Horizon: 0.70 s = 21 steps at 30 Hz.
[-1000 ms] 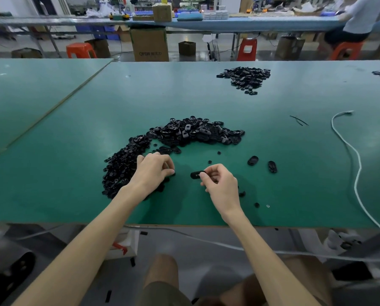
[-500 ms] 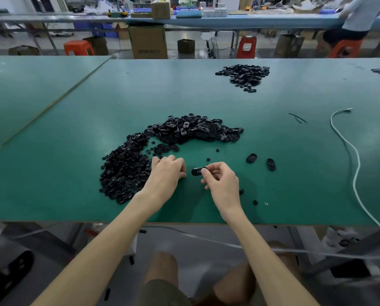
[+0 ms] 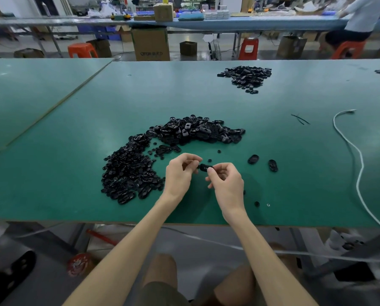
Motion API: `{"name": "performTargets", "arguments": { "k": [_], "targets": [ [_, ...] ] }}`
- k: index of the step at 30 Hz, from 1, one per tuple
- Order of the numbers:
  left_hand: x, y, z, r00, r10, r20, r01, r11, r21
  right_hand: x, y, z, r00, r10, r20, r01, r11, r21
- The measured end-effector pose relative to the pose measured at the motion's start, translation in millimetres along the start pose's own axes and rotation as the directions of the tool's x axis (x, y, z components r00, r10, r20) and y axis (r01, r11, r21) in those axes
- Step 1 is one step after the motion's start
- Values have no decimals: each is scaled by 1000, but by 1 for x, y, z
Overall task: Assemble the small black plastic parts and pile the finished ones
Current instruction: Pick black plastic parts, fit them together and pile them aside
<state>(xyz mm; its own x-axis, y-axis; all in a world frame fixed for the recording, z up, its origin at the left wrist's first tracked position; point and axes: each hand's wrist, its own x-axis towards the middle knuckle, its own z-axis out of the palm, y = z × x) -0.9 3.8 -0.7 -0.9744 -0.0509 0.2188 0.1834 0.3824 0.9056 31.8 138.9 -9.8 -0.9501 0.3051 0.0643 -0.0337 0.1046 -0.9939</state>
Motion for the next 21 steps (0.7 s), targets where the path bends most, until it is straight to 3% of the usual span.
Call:
{"name": "performTargets", "arguments": {
  "k": [8, 21],
  "targets": [
    [-3, -12, -4, 988, -108, -111, 70, 951, -300, -3, -1, 1, 999, 39, 9, -39, 999, 26],
    [-5, -8, -2, 996, -74, -44, 53, 928, -369, -5, -4, -3, 999, 6, 47, -10, 995, 95]
  ]
}}
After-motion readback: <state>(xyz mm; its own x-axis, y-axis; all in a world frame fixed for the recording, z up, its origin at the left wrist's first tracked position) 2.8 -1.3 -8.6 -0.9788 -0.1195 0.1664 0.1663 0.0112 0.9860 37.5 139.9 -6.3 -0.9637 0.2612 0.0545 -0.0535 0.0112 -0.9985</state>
